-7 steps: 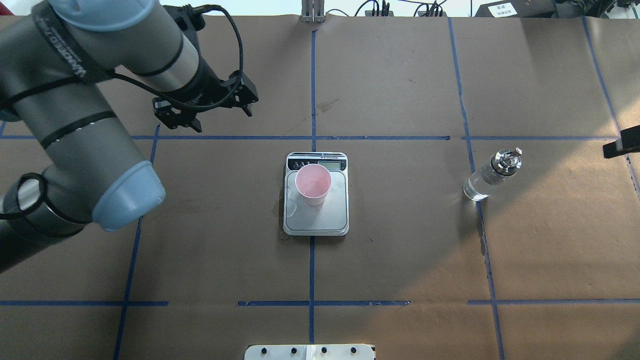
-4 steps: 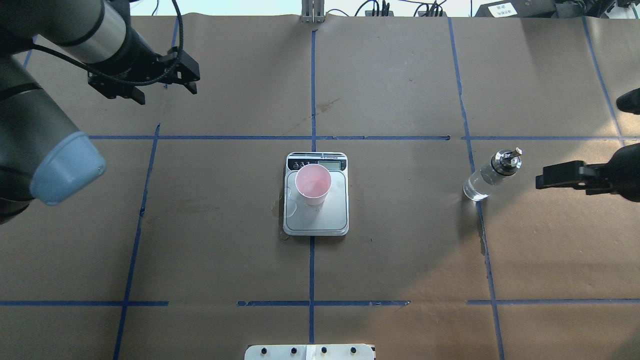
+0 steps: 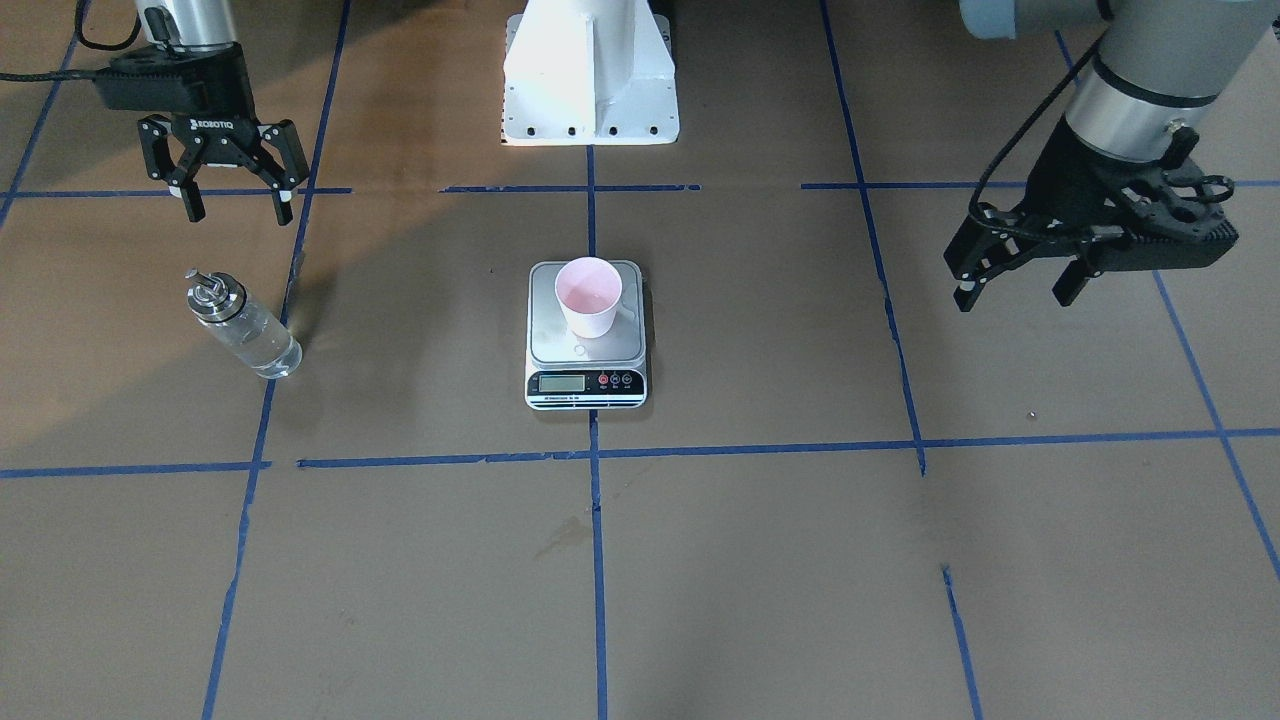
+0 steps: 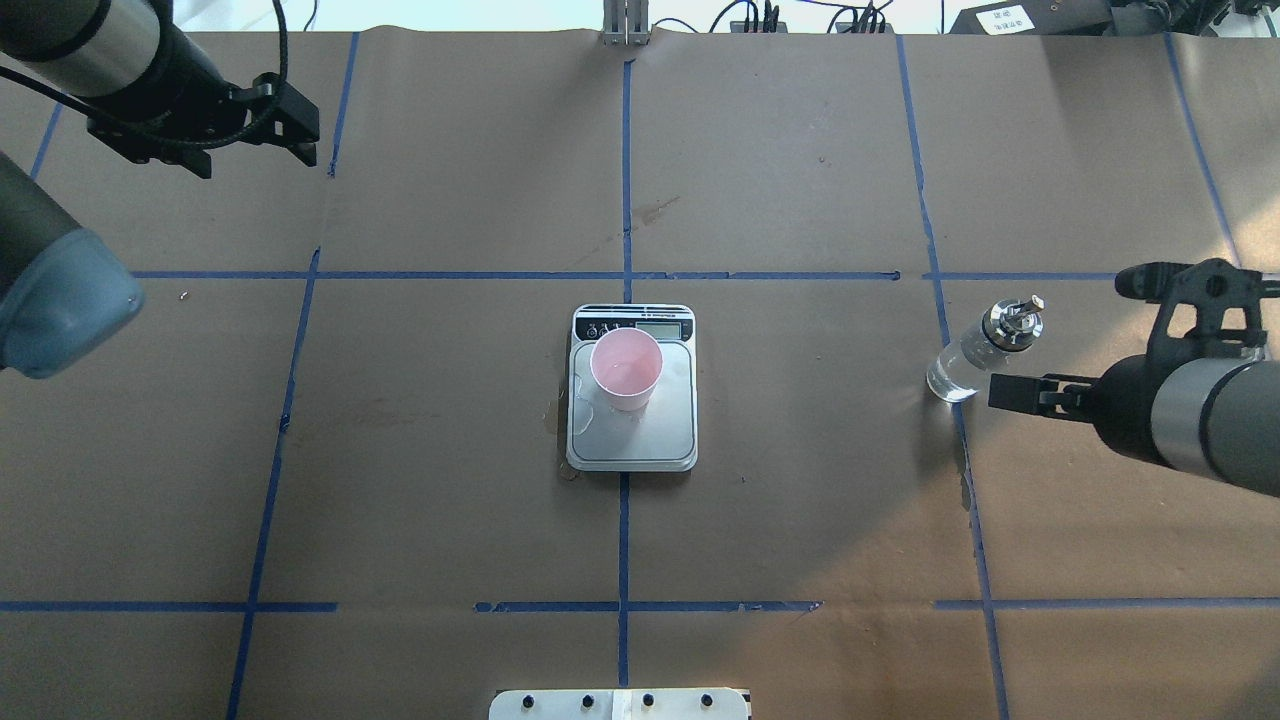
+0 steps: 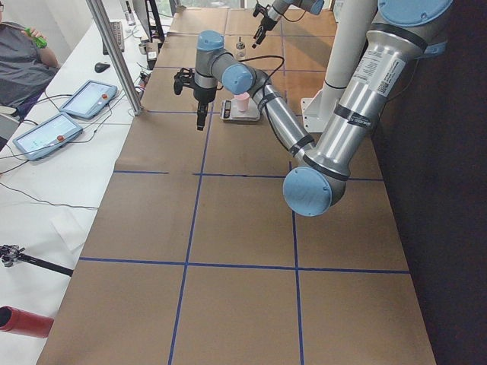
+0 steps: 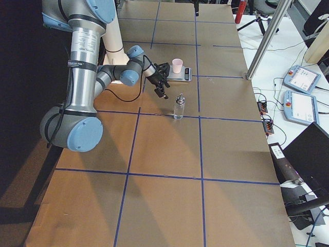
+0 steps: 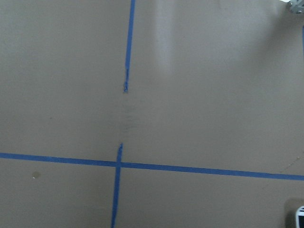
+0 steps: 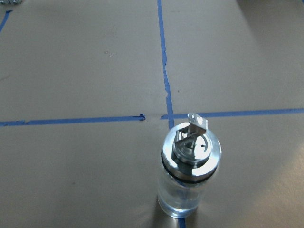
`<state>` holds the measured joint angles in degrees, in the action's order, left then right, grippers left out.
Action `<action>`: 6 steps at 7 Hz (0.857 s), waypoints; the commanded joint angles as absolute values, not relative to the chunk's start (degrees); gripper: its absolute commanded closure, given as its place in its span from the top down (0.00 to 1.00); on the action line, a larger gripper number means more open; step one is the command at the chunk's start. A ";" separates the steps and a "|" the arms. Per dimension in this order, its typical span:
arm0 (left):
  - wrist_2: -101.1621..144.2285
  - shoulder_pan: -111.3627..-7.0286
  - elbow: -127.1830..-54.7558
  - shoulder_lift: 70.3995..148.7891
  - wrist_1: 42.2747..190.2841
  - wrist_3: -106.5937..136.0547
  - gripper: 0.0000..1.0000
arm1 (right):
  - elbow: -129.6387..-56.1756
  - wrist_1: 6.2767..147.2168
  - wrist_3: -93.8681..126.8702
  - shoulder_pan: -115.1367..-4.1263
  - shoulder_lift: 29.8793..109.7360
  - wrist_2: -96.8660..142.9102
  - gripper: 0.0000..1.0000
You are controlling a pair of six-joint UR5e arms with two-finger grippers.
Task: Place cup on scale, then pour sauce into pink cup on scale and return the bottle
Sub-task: 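Withdraw the left arm while the right gripper reaches to the glass bottle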
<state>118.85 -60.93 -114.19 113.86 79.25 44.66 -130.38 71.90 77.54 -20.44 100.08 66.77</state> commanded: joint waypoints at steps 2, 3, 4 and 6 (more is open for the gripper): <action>118.48 -61.79 -114.35 109.95 79.80 38.67 1.00 | -119.21 63.38 77.35 -13.29 100.46 48.02 1.00; 118.48 -61.79 -114.00 109.95 79.80 38.67 1.00 | -115.44 59.63 77.17 -13.18 100.28 45.55 1.00; 118.39 -61.79 -113.91 109.95 79.80 38.67 1.00 | -112.88 58.02 76.38 -13.10 99.67 44.48 1.00; 118.39 -61.79 -113.64 109.86 79.80 38.58 1.00 | -110.66 57.39 76.11 -12.92 98.54 44.39 1.00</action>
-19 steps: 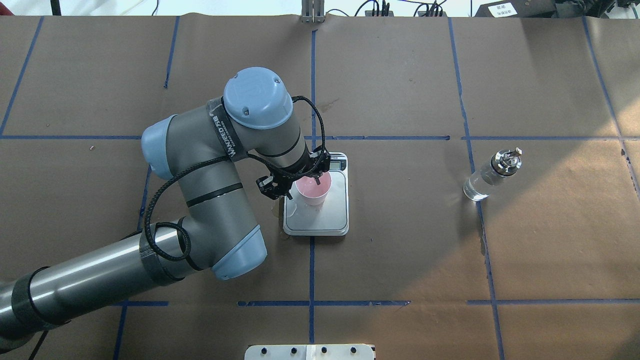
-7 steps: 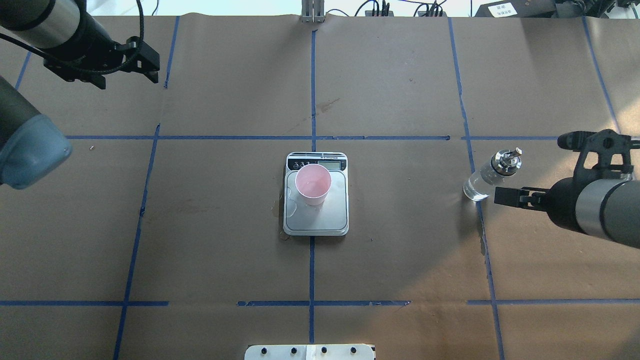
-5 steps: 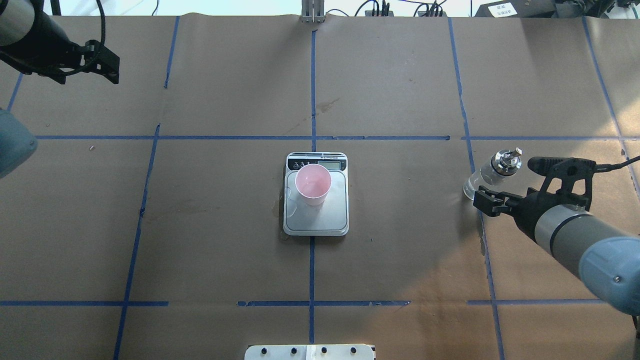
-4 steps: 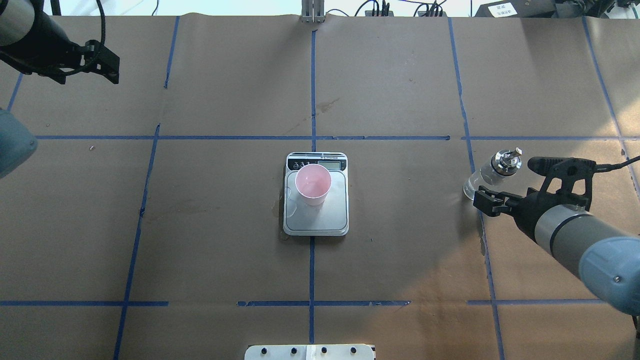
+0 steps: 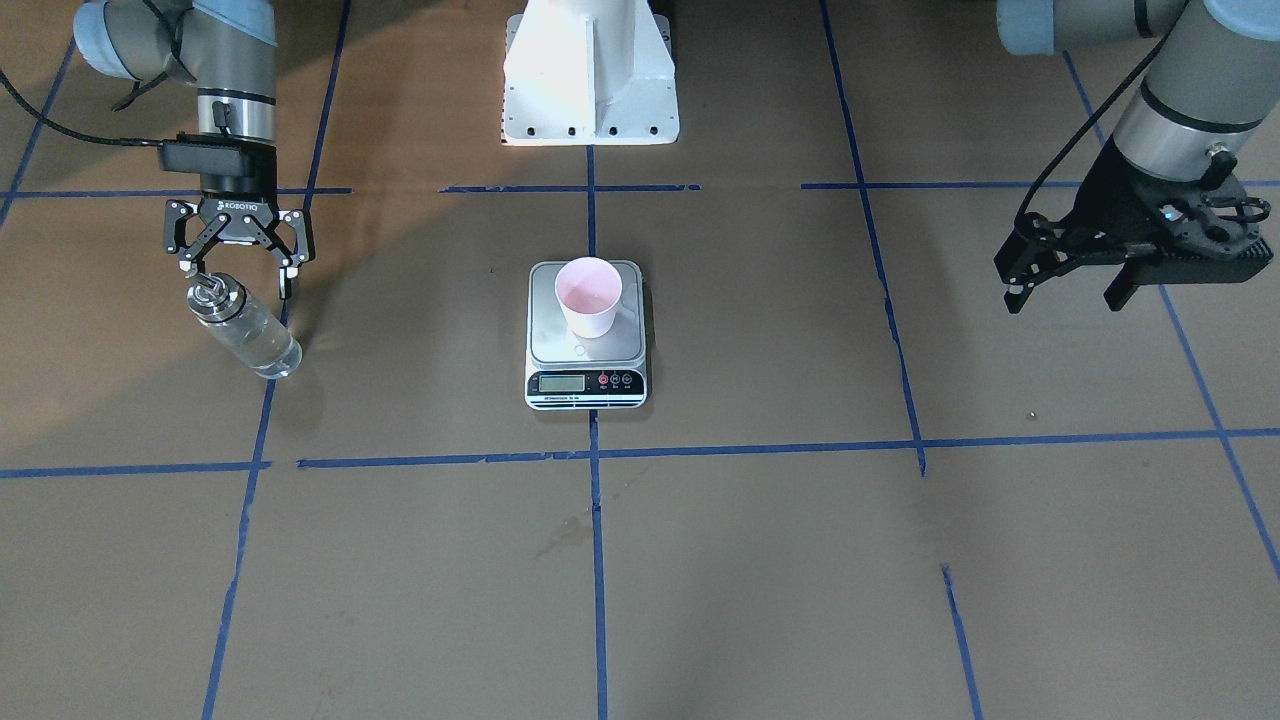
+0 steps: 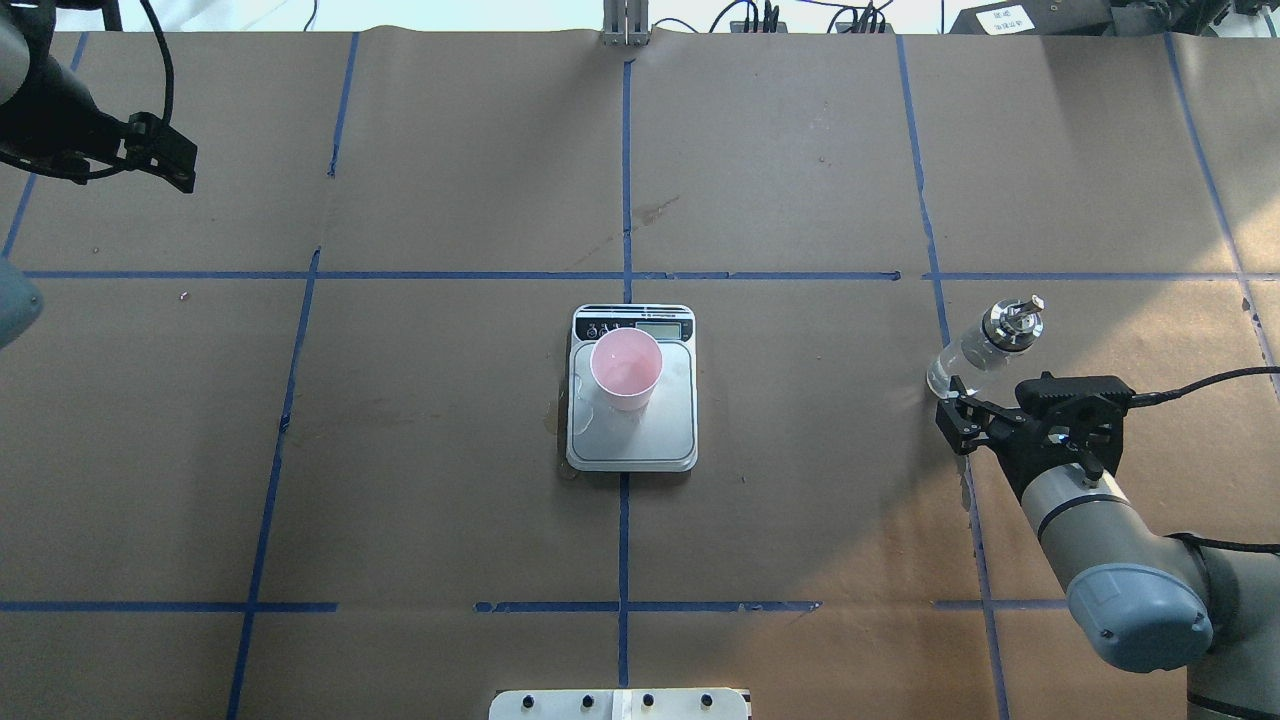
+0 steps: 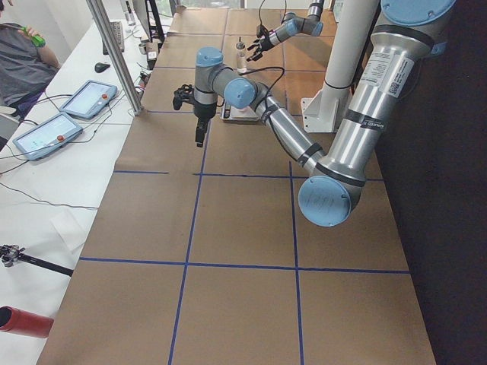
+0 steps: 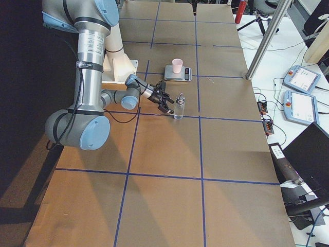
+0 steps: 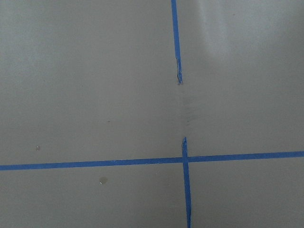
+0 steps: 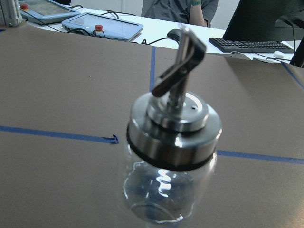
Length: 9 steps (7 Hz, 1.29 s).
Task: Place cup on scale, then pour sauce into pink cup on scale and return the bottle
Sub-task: 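Withdraw the left arm while the right gripper reaches to the glass bottle, then grasp the glass sauce bottle's neck with the right gripper and lift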
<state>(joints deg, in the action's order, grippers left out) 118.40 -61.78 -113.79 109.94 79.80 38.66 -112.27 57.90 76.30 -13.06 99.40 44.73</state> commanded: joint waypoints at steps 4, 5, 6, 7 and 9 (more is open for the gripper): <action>118.39 -61.79 -113.64 109.95 79.80 38.76 1.00 | -108.29 56.51 72.07 -14.85 96.15 44.30 1.00; 118.30 -61.70 -113.64 109.95 79.80 38.85 1.00 | -107.67 56.51 71.90 -16.16 95.98 44.38 1.00; 118.30 -61.79 -113.64 109.95 79.80 38.85 1.00 | -106.71 56.51 71.11 -16.87 94.93 44.38 1.00; 118.30 -61.79 -113.64 109.95 79.80 38.93 1.00 | -104.79 56.51 70.84 -17.14 92.31 44.38 1.00; 118.21 -61.79 -113.64 109.95 79.80 39.28 1.00 | -103.36 56.51 70.75 -18.19 91.05 44.82 1.00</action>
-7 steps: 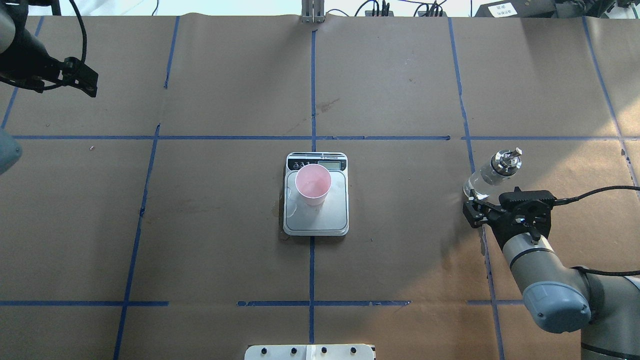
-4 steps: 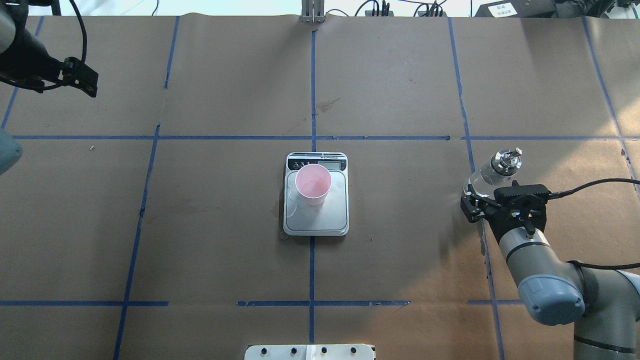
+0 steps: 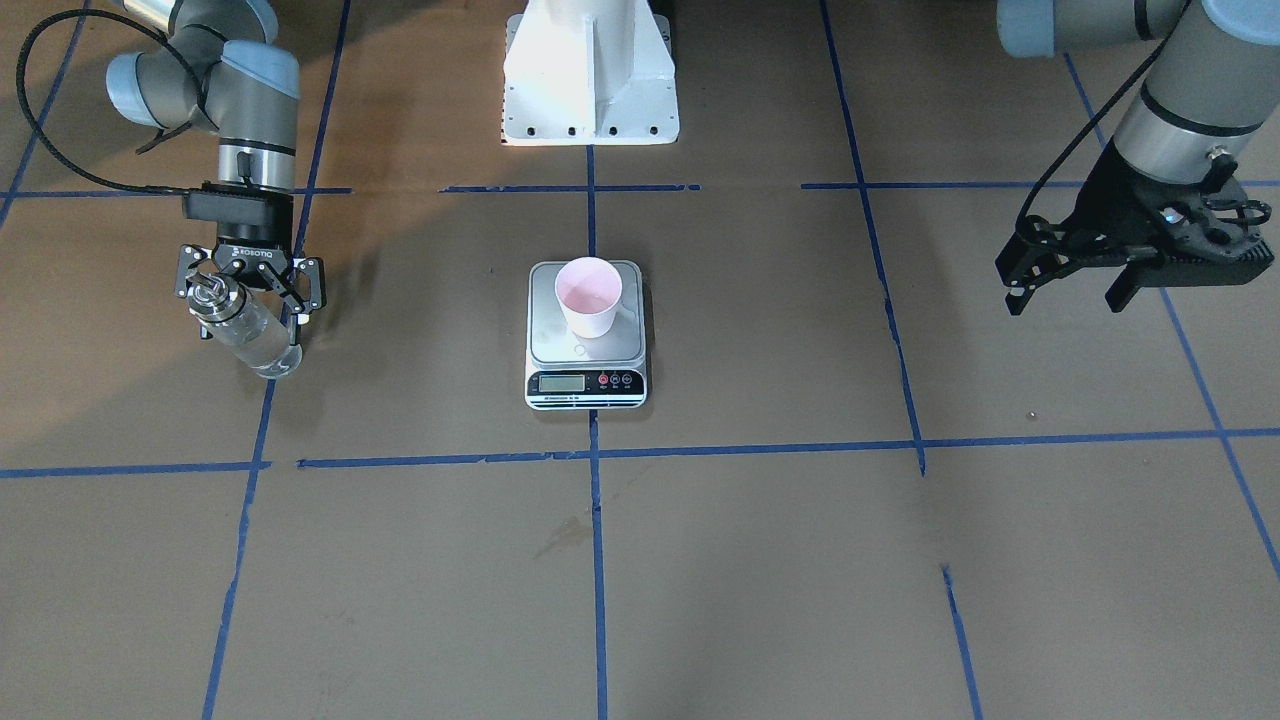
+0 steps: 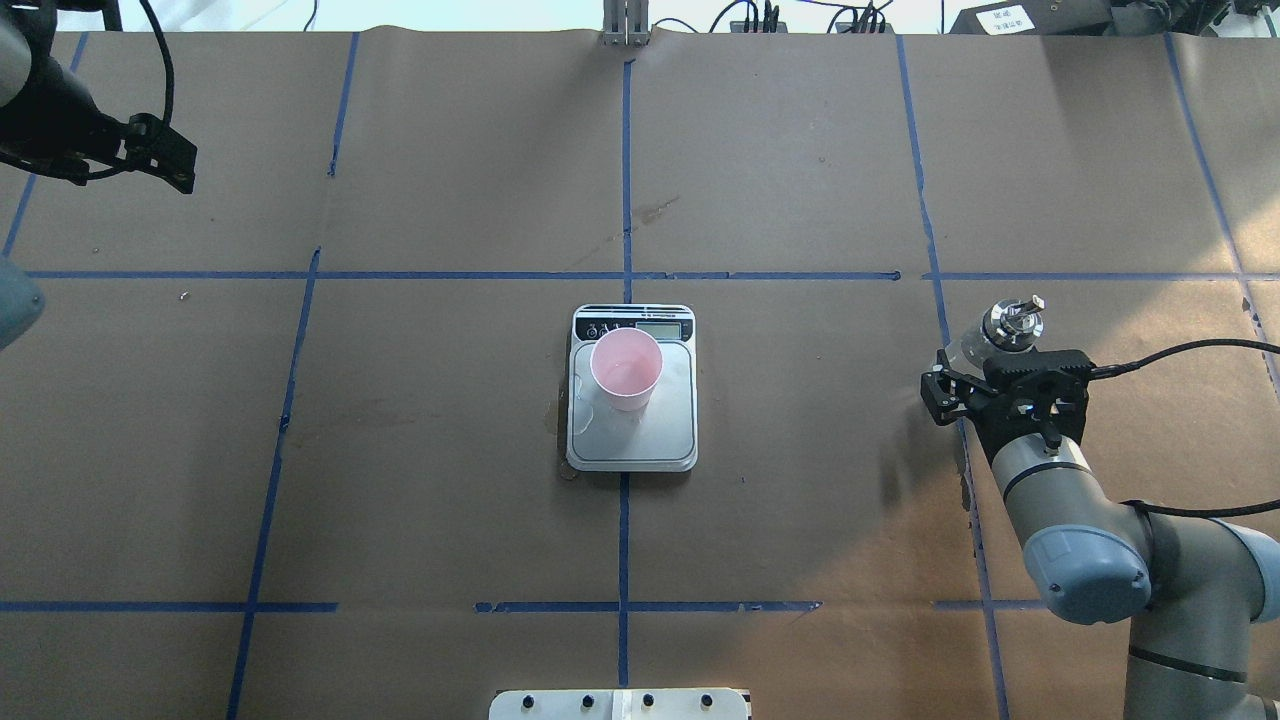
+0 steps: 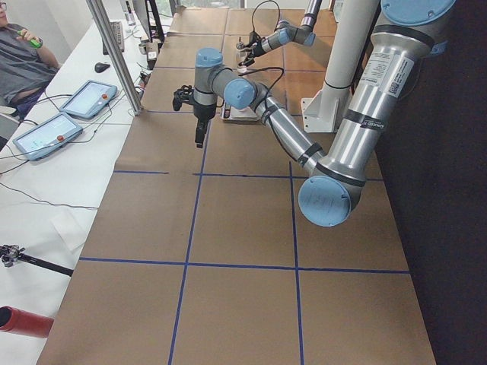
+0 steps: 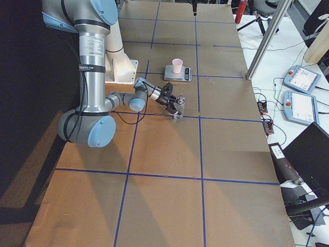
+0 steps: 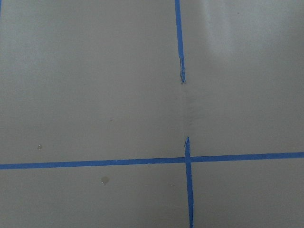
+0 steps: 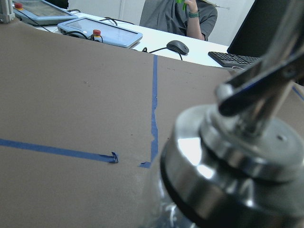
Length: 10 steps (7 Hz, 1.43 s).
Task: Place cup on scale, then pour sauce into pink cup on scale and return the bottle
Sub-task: 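Grasp the glass sauce bottle's neck with the right gripper and lift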
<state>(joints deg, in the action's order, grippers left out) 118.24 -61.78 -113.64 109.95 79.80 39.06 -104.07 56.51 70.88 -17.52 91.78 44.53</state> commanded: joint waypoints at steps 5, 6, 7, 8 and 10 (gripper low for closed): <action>118.65 -61.79 -113.64 110.74 79.72 39.55 1.00 | -104.58 49.75 58.65 -21.43 90.79 49.63 0.00; 118.65 -61.96 -113.73 110.57 79.72 39.46 1.00 | -106.85 49.92 52.79 -22.40 90.70 51.66 0.00; 118.74 -62.14 -113.90 110.13 79.72 38.68 1.00 | -110.01 53.14 49.17 -22.32 90.36 51.68 0.00; 118.31 -62.49 -113.99 109.87 79.72 37.28 1.00 | -112.21 59.53 47.48 -22.67 86.61 51.59 0.00; 118.91 -67.90 -113.56 105.50 79.89 21.10 1.00 | -112.76 62.57 43.46 -21.98 81.48 49.41 0.00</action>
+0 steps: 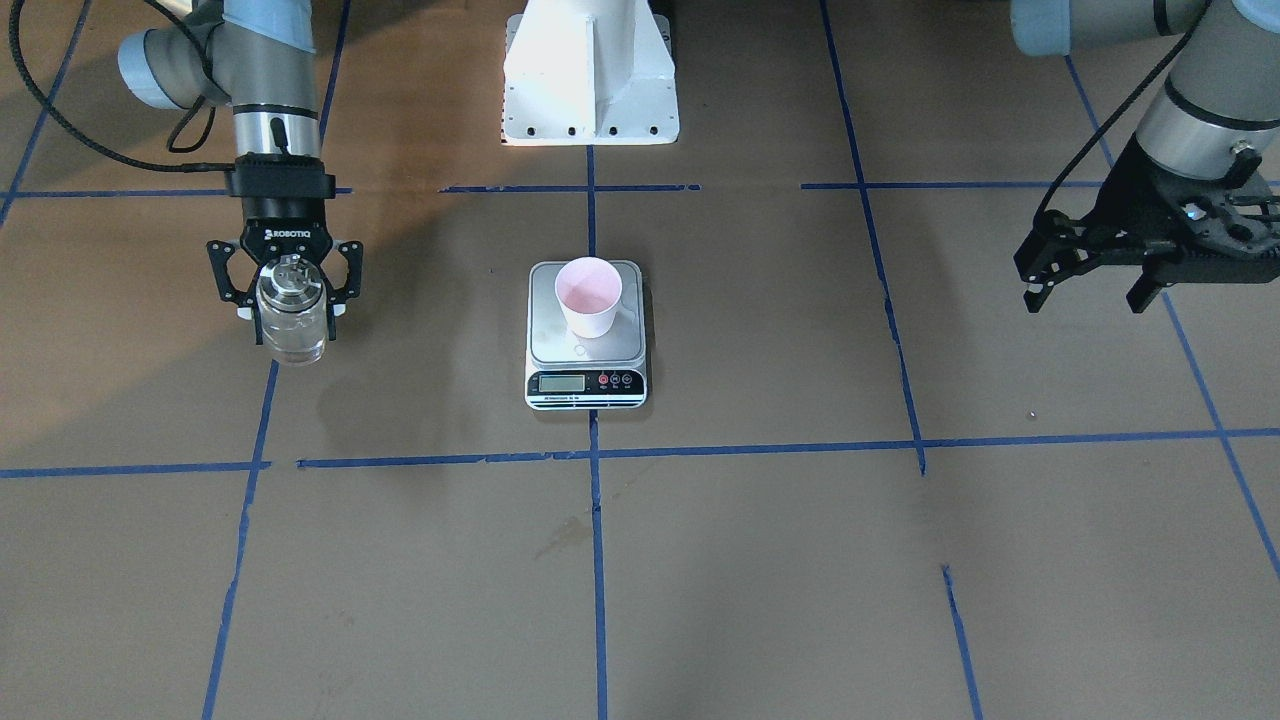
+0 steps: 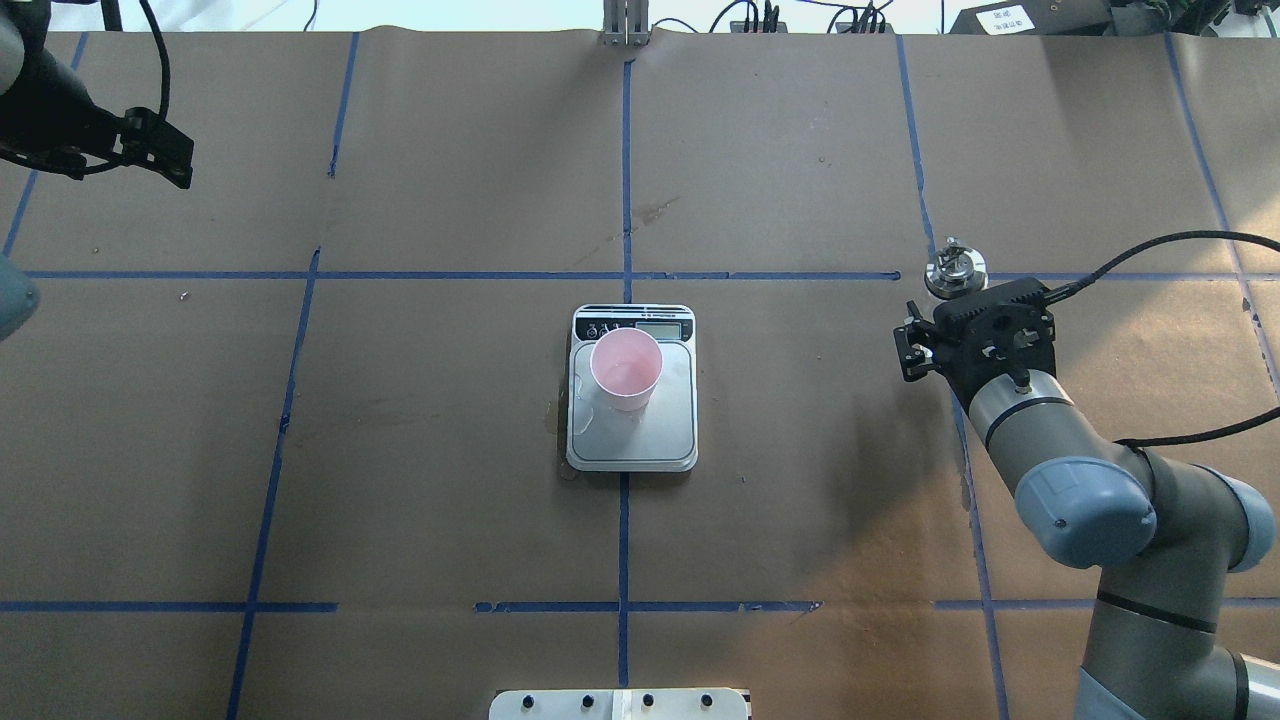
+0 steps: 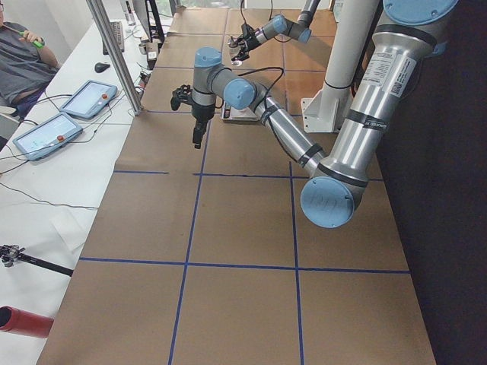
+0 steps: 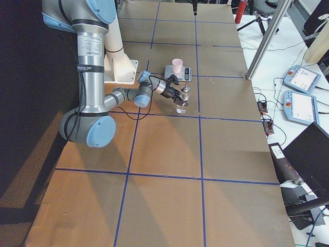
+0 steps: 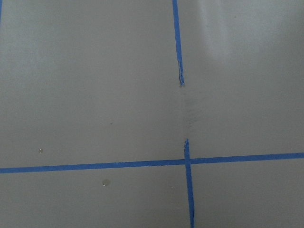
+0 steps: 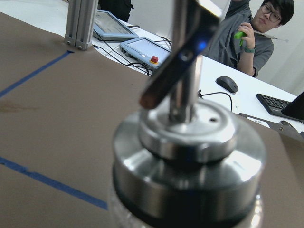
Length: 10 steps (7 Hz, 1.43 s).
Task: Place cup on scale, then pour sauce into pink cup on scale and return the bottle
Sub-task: 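Carry the bottle with the right gripper over the pink cup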
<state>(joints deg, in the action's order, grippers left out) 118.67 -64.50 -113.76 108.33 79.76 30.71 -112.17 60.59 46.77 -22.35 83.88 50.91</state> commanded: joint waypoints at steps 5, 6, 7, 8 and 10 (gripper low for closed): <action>119.00 -78.21 -103.03 99.51 90.93 -0.96 1.00 | -109.61 99.58 22.25 -11.18 66.30 23.68 0.00; 119.00 -78.31 -101.35 99.41 92.62 -1.05 1.00 | -107.77 103.41 22.06 -10.81 64.79 22.08 0.00; 119.00 -78.31 -100.82 99.40 92.72 -1.05 1.00 | -105.93 104.93 18.75 -10.72 64.08 20.32 0.00; 119.00 -78.31 -100.81 99.23 92.72 -1.05 1.00 | -105.30 105.12 13.76 -10.81 63.81 18.04 0.00; 119.00 -78.31 -100.46 99.14 92.72 -1.05 1.00 | -103.46 105.21 6.62 -10.81 63.90 14.96 0.00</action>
